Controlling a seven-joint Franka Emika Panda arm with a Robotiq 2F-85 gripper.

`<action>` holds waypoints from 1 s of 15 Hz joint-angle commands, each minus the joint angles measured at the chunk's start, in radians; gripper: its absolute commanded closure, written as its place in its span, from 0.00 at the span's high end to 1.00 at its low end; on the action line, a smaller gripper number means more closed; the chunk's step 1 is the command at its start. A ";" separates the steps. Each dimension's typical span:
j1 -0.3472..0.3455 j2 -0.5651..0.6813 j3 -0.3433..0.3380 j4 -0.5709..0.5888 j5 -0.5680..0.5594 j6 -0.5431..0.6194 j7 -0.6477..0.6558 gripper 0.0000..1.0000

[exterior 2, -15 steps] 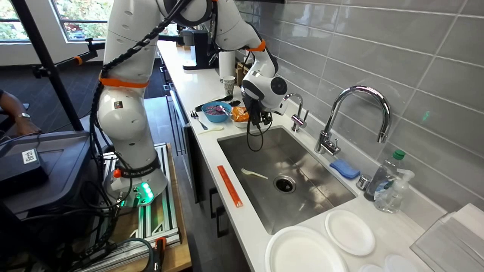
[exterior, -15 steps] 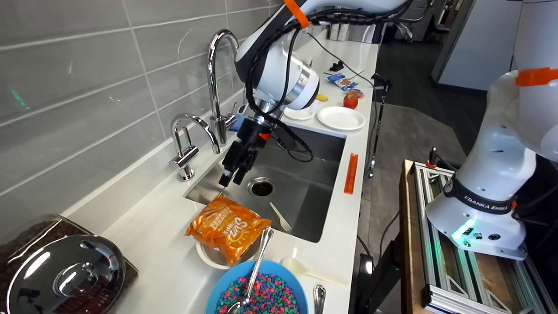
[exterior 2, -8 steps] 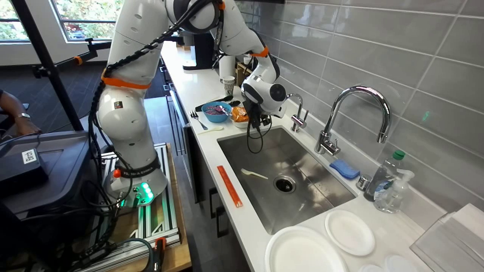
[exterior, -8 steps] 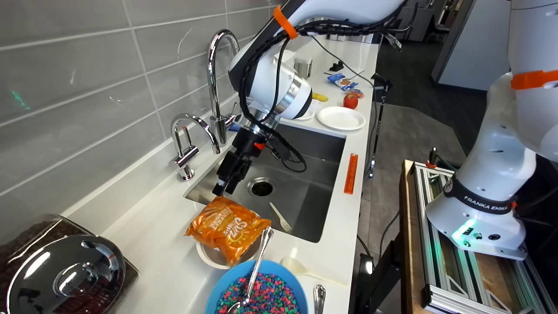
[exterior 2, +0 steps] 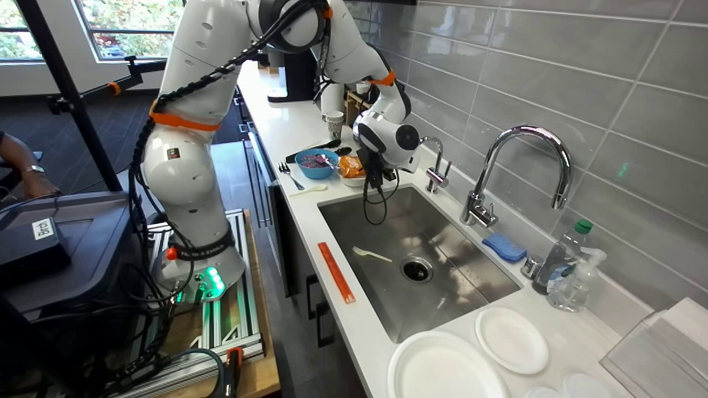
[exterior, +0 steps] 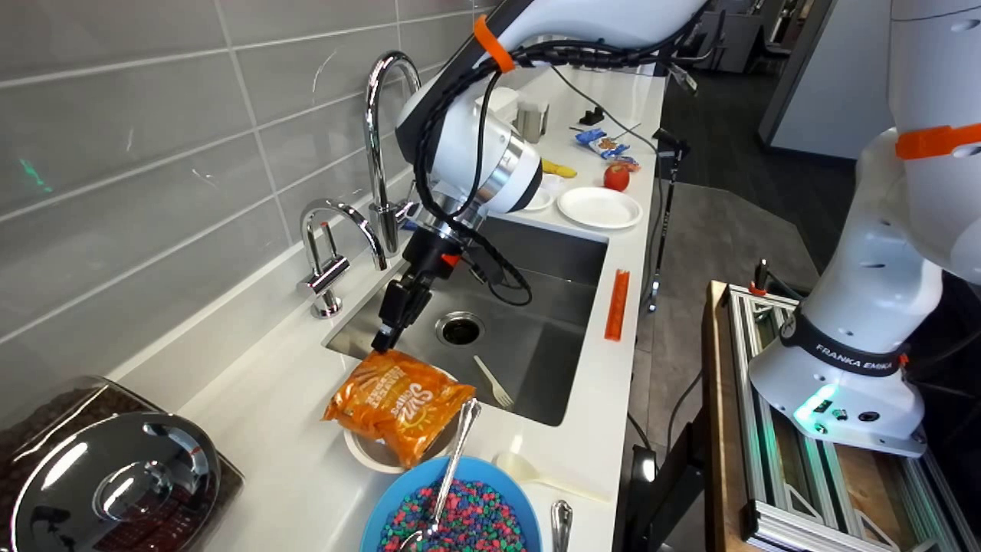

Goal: Pour the contents from the orange packet onto the white bowl

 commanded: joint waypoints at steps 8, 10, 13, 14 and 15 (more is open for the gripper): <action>0.010 -0.009 0.010 0.002 0.049 0.009 -0.062 0.00; 0.011 -0.021 0.015 -0.004 0.054 0.002 -0.063 0.00; 0.011 -0.039 0.024 -0.010 0.065 -0.013 -0.063 0.00; 0.011 -0.044 0.026 -0.011 0.070 -0.015 -0.062 0.00; 0.011 -0.049 0.027 -0.012 0.074 -0.017 -0.062 0.00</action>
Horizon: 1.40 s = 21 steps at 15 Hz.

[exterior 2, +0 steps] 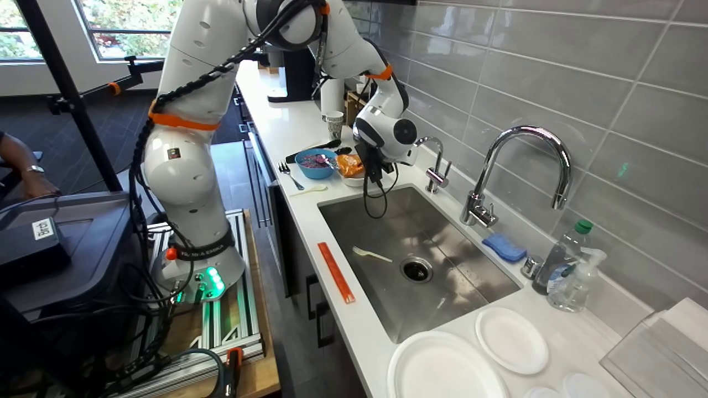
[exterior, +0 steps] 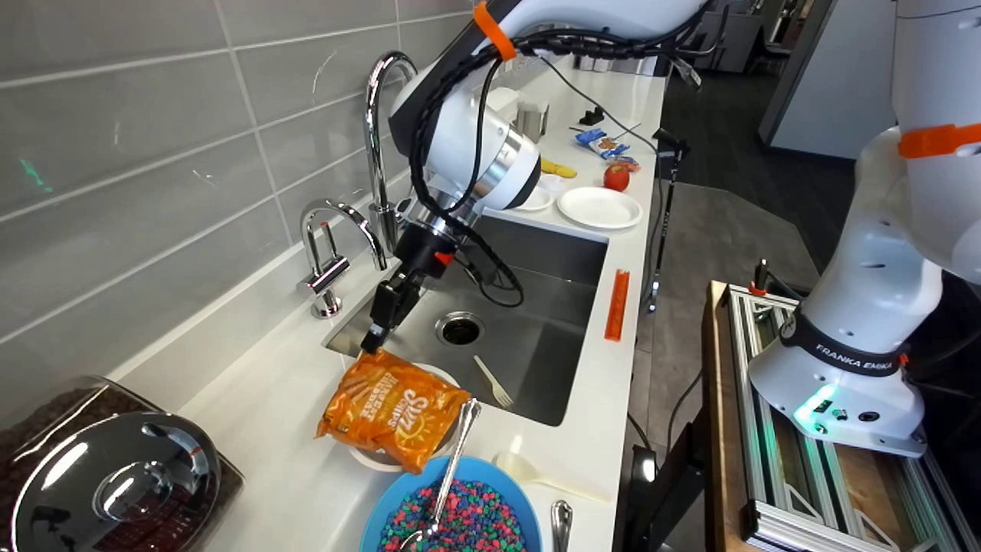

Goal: Pour the contents from the orange packet onto the white bowl

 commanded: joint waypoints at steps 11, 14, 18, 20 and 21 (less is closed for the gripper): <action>0.003 -0.088 0.001 -0.028 0.102 -0.033 -0.052 0.00; 0.005 -0.107 0.002 -0.035 0.112 -0.035 -0.082 0.00; 0.008 -0.129 0.003 -0.046 0.130 -0.038 -0.144 0.00; 0.011 -0.139 0.003 -0.052 0.138 -0.044 -0.181 0.00; 0.012 -0.143 0.004 -0.055 0.141 -0.048 -0.197 0.00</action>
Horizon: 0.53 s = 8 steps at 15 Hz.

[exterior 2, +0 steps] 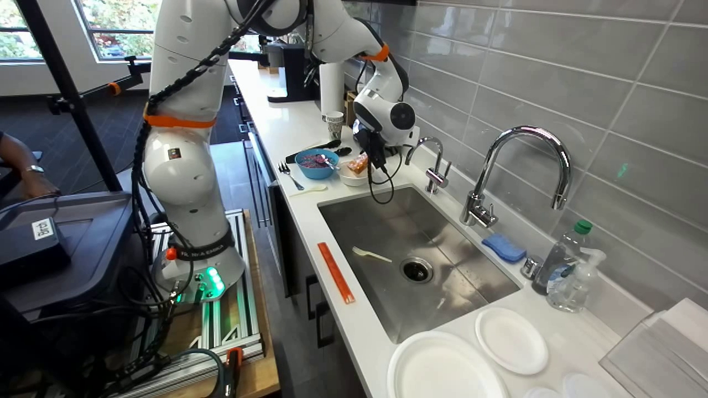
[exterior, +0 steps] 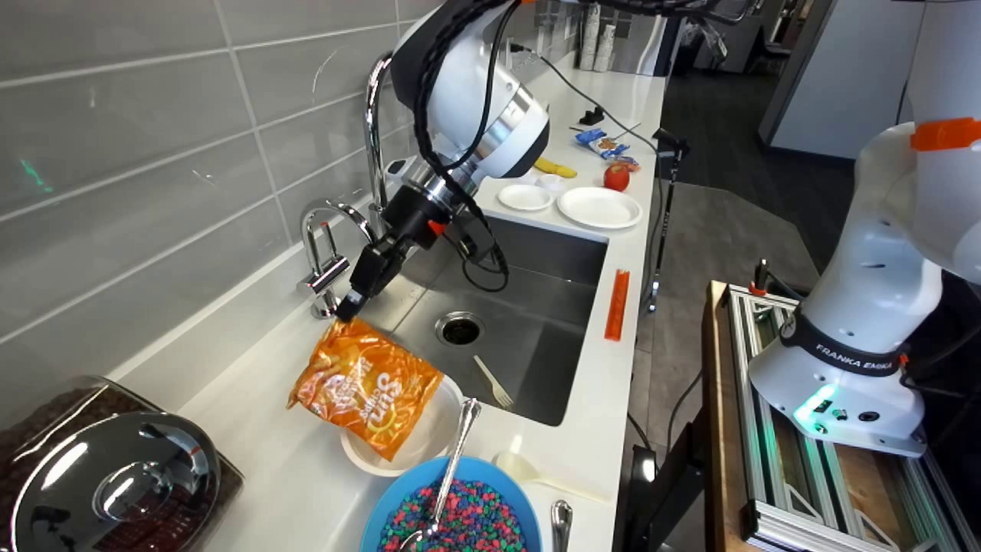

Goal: Pour the contents from the orange packet onto the white bowl

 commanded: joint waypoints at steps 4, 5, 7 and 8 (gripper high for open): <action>0.008 -0.062 -0.003 -0.059 0.072 -0.063 -0.150 0.00; 0.010 -0.067 -0.003 -0.065 0.076 -0.072 -0.166 0.00; 0.012 -0.079 -0.004 -0.076 0.085 -0.086 -0.195 0.00; 0.014 -0.084 -0.004 -0.082 0.089 -0.092 -0.206 0.00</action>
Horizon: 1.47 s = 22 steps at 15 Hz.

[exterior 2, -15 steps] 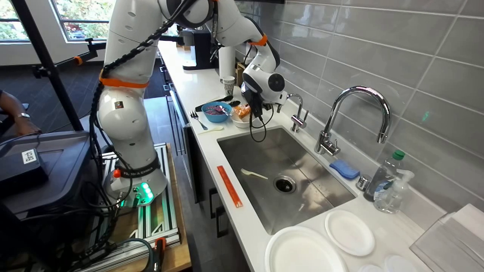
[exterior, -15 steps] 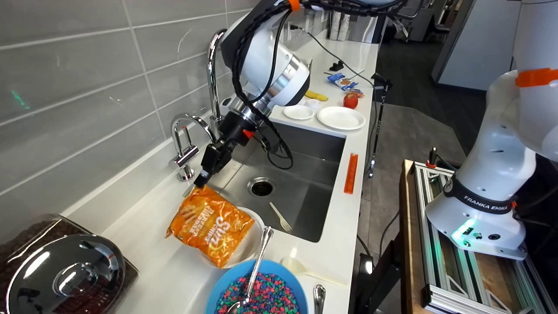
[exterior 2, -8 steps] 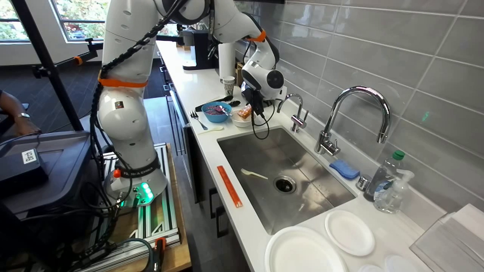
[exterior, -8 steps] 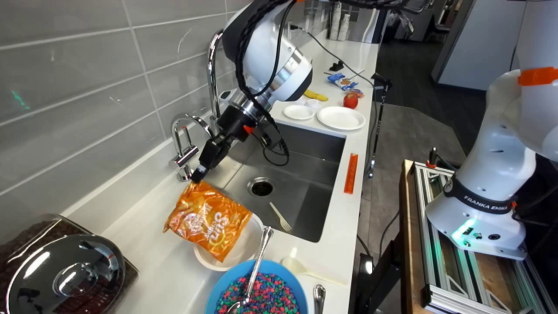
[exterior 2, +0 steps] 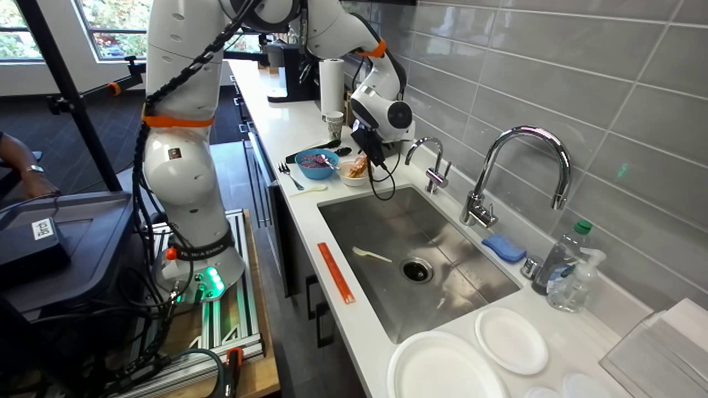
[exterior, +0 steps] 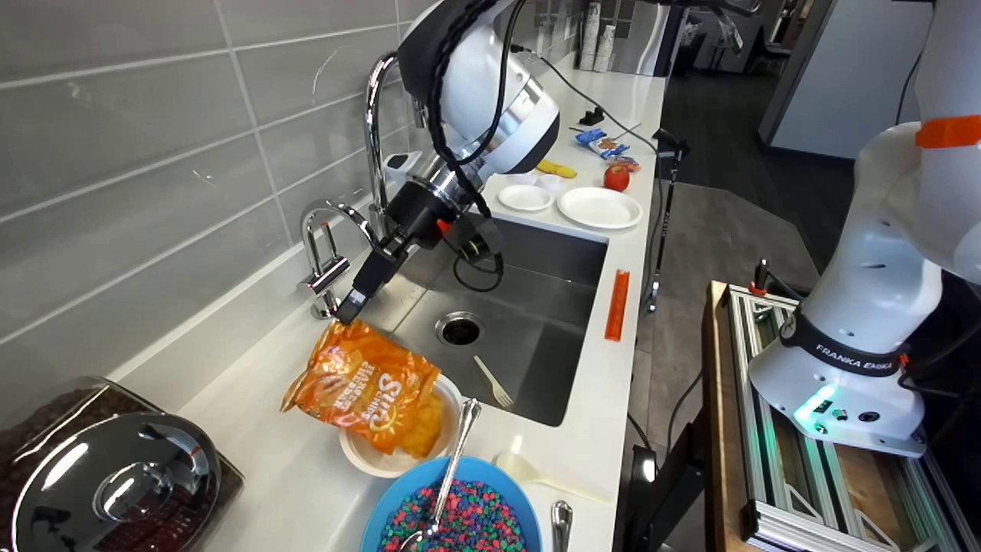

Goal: Pour the contents from the orange packet onto the white bowl

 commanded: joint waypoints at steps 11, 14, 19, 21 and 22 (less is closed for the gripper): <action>-0.006 -0.028 -0.037 -0.046 0.116 -0.063 0.068 0.00; -0.009 -0.021 -0.049 -0.039 0.151 -0.075 0.113 0.00; -0.009 -0.008 -0.063 -0.032 0.200 -0.074 0.191 0.00; -0.010 -0.004 -0.067 -0.031 0.219 -0.079 0.218 0.00; -0.012 -0.003 -0.069 -0.030 0.228 -0.086 0.232 0.00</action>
